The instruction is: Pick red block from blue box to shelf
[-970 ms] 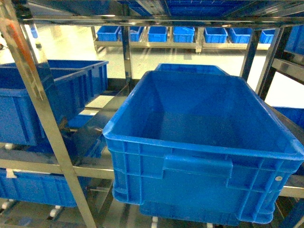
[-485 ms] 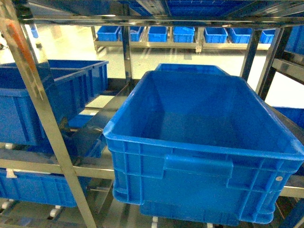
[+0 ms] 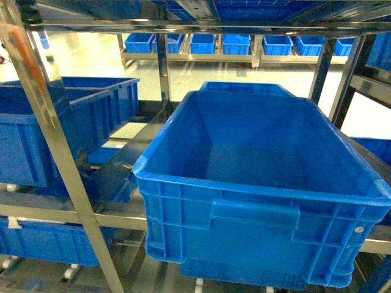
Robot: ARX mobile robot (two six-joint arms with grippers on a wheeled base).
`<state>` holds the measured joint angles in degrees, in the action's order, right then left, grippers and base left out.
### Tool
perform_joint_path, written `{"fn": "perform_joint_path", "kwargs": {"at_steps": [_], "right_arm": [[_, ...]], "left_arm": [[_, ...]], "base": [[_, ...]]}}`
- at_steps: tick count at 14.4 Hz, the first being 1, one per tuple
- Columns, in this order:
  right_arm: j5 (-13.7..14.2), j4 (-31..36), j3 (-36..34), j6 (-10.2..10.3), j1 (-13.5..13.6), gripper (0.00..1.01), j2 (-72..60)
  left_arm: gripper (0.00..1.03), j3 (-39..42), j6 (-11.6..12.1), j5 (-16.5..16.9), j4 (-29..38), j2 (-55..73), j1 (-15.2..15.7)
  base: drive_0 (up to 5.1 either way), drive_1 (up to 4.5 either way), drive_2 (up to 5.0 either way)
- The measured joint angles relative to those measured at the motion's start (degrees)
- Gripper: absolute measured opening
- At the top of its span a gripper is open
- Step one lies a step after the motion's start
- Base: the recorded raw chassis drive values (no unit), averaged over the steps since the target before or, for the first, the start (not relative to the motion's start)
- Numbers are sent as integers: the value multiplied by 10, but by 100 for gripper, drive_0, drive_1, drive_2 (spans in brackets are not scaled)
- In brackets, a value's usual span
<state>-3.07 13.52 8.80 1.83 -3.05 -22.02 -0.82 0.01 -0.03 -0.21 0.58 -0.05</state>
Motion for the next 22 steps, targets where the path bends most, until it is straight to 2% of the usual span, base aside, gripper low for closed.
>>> {"fn": "perform_joint_path", "kwargs": {"at_steps": [22], "right_arm": [[0,0,0,0,0,28,0]], "left_arm": [[98,0,0,0,0,0,0]], "base": [[0,0,0]]}}
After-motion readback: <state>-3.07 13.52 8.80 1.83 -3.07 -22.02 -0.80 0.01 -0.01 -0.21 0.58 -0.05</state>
